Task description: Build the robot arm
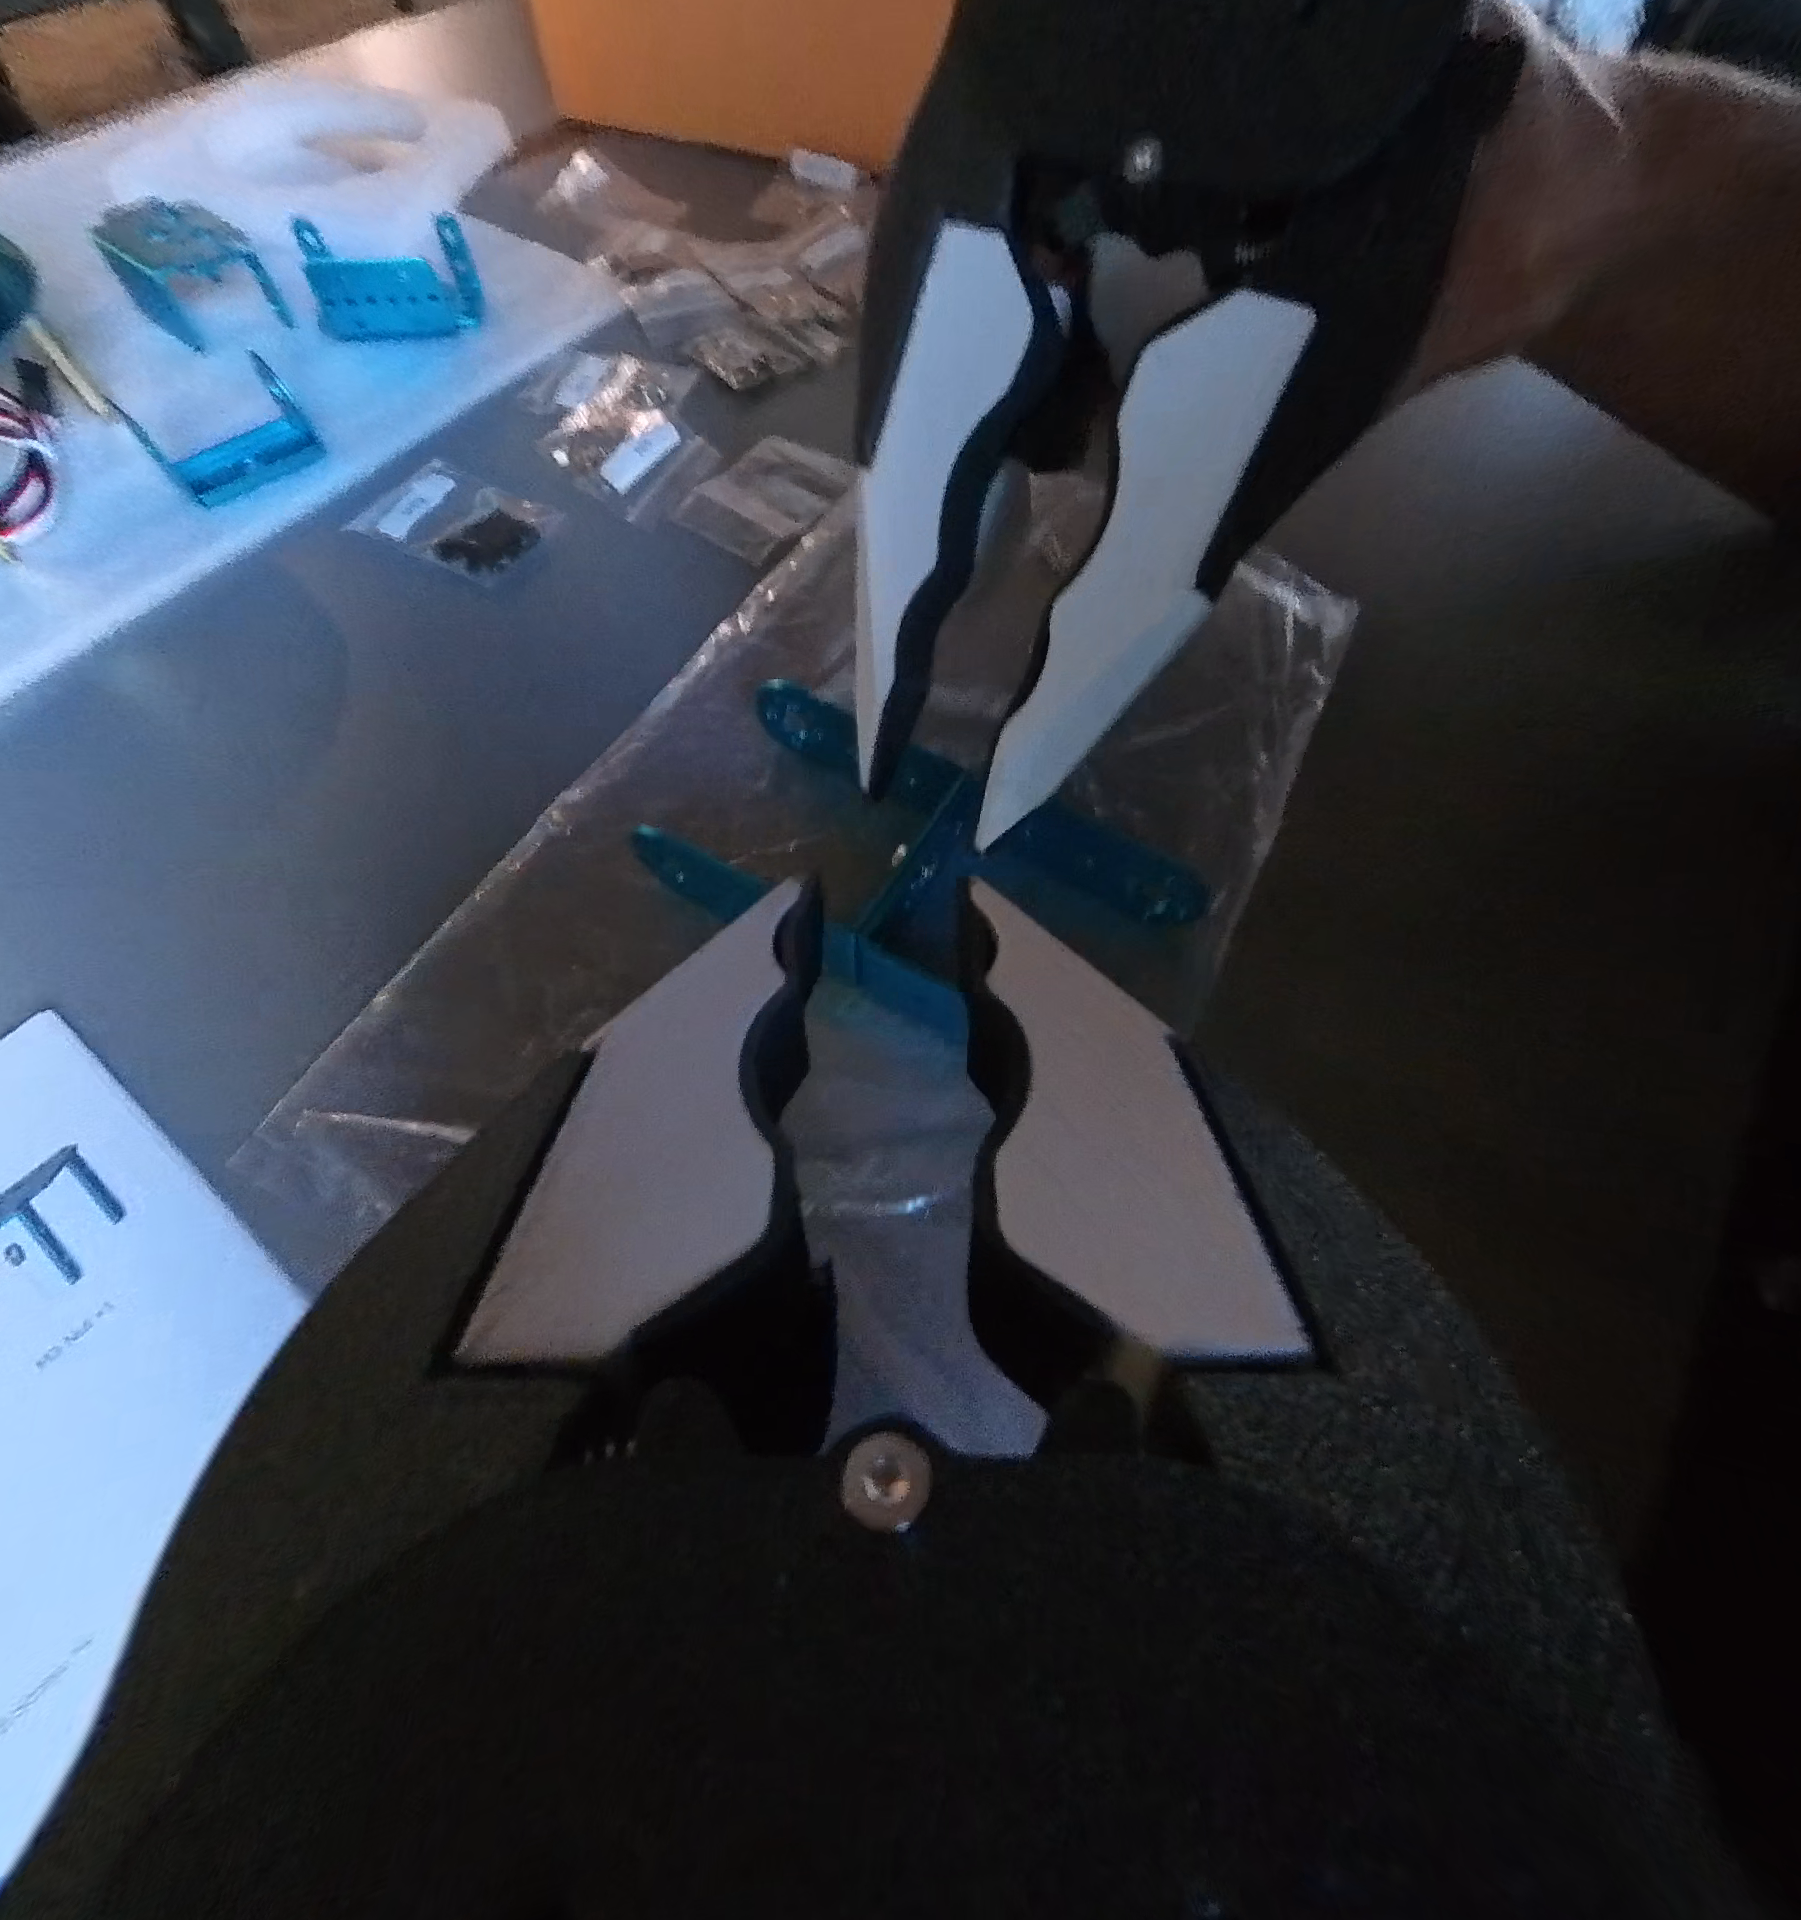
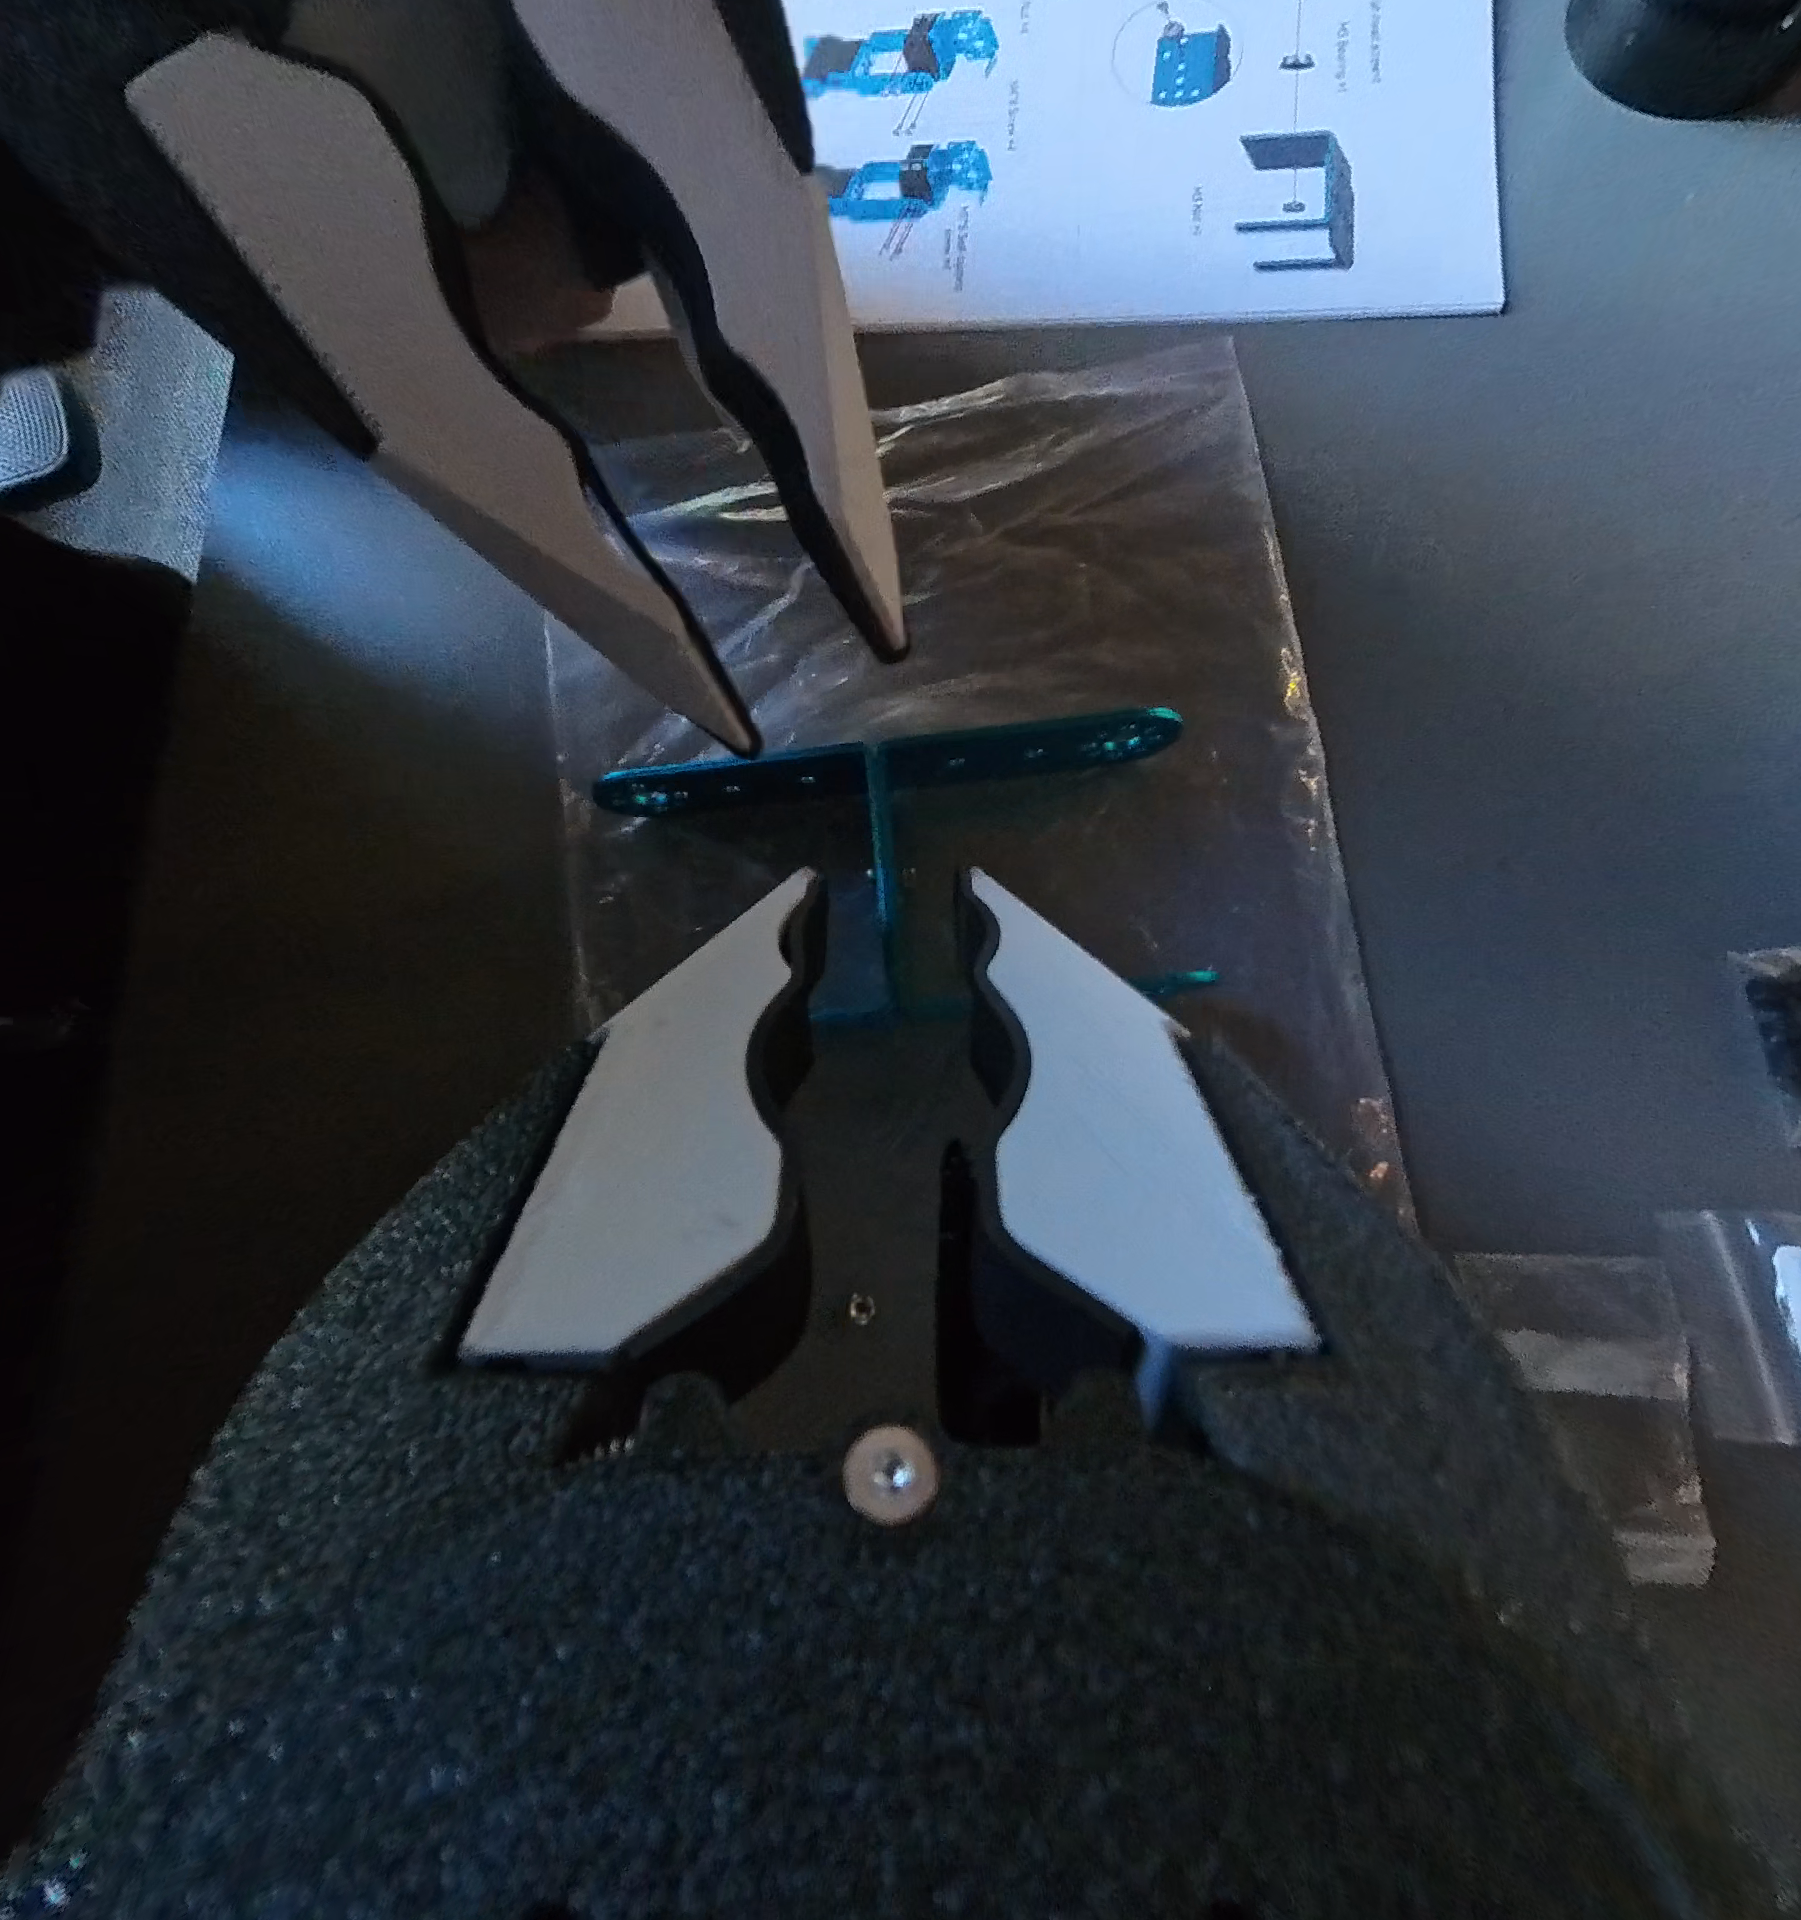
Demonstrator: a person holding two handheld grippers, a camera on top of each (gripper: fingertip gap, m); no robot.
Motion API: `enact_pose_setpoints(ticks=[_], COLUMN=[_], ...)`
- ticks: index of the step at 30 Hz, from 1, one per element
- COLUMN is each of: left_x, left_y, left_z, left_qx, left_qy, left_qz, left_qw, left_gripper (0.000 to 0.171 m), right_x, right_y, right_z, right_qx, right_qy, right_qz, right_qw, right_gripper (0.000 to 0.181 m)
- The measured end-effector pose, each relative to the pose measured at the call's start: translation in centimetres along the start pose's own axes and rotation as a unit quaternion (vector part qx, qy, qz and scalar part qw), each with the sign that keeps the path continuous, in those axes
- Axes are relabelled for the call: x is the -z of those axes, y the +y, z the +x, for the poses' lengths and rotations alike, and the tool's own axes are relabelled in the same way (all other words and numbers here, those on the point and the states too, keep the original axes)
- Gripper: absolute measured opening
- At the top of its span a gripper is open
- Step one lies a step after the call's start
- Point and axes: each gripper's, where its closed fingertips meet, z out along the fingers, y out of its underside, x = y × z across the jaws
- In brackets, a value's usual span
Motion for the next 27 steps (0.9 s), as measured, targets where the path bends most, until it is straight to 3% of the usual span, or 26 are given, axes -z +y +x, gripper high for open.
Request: enact_pose_setpoints(ticks=[8, 17, 27], left_x=[-2.0, -3.4, -3.3], left_y=[0.2, 1.6, 1.8], left_z=[0.0, 0.0, 0.0], left_qx=[-0.065, -0.087, -0.082], left_qy=[-0.088, -0.086, -0.087], left_qz=[-0.012, -0.104, -0.111], left_qw=[0.994, 0.987, 0.987], left_gripper=[0.022, 0.019, 0.011], right_x=[0.8, -0.1, -0.9], right_y=[-0.4, 1.4, 1.5], right_z=[-1.5, -0.7, -1.2], right_qx=[0.004, 0.002, -0.004], right_qy=[-0.031, -0.020, -0.040], right_qz=[0.057, 0.019, 0.018], right_qw=[0.998, 1.000, 0.999], right_gripper=[0.032, 0.030, 0.028])
